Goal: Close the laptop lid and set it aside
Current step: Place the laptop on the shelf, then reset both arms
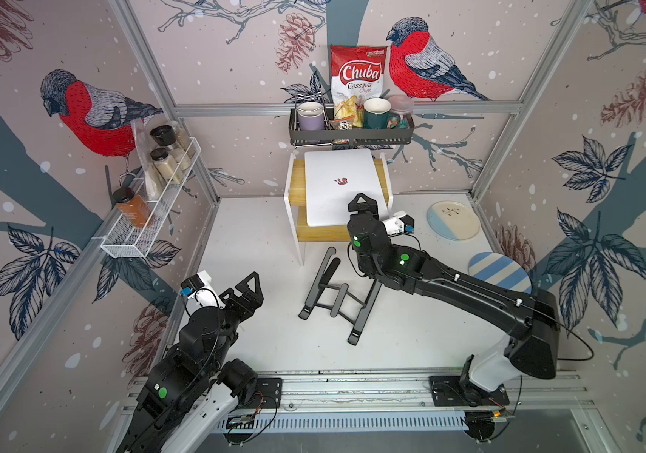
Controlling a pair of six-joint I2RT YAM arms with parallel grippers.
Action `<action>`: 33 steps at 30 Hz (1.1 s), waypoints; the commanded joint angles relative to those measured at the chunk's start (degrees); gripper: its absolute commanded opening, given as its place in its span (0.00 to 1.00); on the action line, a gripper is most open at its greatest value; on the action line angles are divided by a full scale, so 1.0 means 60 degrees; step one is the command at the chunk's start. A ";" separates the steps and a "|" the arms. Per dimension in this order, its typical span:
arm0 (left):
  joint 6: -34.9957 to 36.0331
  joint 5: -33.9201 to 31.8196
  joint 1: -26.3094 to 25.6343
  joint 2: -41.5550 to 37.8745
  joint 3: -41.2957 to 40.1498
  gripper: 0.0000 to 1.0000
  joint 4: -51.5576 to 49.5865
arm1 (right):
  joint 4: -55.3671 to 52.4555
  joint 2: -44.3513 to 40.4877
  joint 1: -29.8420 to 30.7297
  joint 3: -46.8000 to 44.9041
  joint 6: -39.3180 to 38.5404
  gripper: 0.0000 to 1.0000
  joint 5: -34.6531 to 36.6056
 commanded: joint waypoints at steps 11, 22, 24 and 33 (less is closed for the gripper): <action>0.0503 -0.0344 -0.0036 0.0456 0.0270 0.96 0.0086 | -0.1248 -0.2086 0.0452 -0.1398 -0.1555 1.00 -0.1096; 0.1468 -0.1107 -0.0038 0.1519 0.0664 0.97 0.0204 | -0.1915 -0.5885 0.1577 -0.3828 -0.4297 1.00 -0.0882; 0.1876 -0.1246 -0.0038 0.1817 0.0696 0.97 0.0439 | -0.2373 -0.6723 0.1629 -0.4412 -0.4818 1.00 -0.0565; 0.3461 -0.2908 -0.0025 0.3142 0.0402 0.96 0.1525 | -0.3157 -0.9315 0.1556 -0.6498 -0.7887 1.00 0.3169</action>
